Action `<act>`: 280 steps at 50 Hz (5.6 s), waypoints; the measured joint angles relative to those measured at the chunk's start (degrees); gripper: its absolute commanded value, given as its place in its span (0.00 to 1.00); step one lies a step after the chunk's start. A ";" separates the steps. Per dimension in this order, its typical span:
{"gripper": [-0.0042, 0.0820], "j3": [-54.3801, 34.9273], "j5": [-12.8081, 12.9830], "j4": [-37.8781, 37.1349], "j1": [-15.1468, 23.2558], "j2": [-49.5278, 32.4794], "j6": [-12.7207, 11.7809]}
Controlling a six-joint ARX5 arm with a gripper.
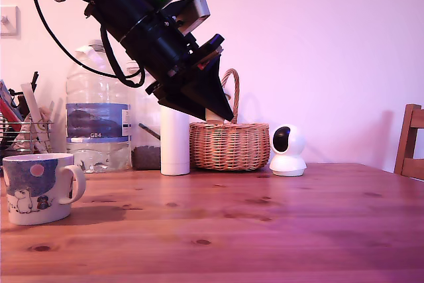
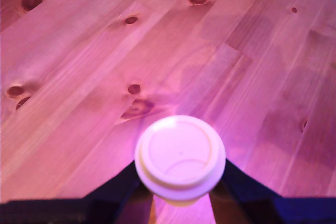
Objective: Pick up the coffee capsules from the table one by one and drop them inside the nearest coffee cup
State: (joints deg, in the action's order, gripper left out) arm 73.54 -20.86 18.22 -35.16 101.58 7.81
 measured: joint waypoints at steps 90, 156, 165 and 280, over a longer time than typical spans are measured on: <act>0.28 -24.33 7.85 -7.54 6.43 -24.94 -4.44; 0.28 -42.01 19.69 -2.38 22.93 -50.12 -13.68; 0.28 -42.01 19.69 -2.56 22.93 -50.12 -13.68; 0.79 -10.69 16.44 17.86 24.72 -11.08 -12.81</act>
State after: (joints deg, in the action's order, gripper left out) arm 62.85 -4.43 36.07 -10.44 90.50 -4.99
